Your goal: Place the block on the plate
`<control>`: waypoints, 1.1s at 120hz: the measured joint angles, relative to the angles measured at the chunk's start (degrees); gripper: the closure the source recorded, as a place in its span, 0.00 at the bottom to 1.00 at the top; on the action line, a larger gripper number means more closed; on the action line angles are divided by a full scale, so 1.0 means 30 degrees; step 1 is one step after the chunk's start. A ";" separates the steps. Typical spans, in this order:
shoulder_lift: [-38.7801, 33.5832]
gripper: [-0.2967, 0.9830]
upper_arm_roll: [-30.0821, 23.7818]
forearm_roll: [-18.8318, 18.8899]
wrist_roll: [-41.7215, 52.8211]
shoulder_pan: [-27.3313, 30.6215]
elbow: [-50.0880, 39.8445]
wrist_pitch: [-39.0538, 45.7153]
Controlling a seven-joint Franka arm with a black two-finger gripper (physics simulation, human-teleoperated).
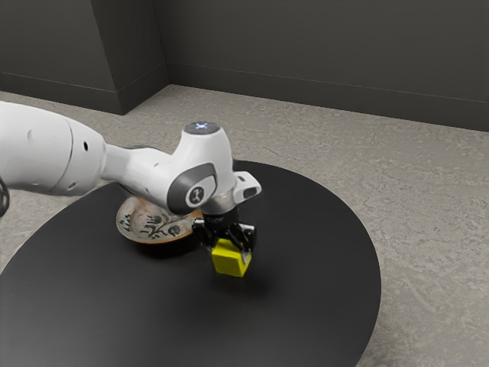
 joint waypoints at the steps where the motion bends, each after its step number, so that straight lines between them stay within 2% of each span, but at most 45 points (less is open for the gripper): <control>1: -0.0098 0.46 0.0002 0.0001 -0.0012 0.0036 0.0009 0.0002; 17: -0.1013 0.46 -0.0035 0.0038 -0.0185 0.1412 0.0658 0.0134; 35: -0.0904 0.45 -0.0587 0.0197 -0.0332 0.4250 0.1259 0.0671; 50: 0.0399 0.45 -0.0682 0.0263 -0.0396 0.6267 0.2357 0.1034; 68: 0.2144 0.45 -0.0607 0.0278 -0.0433 0.7686 0.3212 0.1171; 89: 0.2939 0.44 -0.0575 0.0271 -0.0469 0.8245 0.3283 0.1286; 108: 0.2975 0.34 -0.0595 0.0209 -0.0399 0.8406 0.3287 0.1359; 132: 0.0650 0.27 -0.0818 0.0261 -0.0271 0.8464 0.2242 0.1215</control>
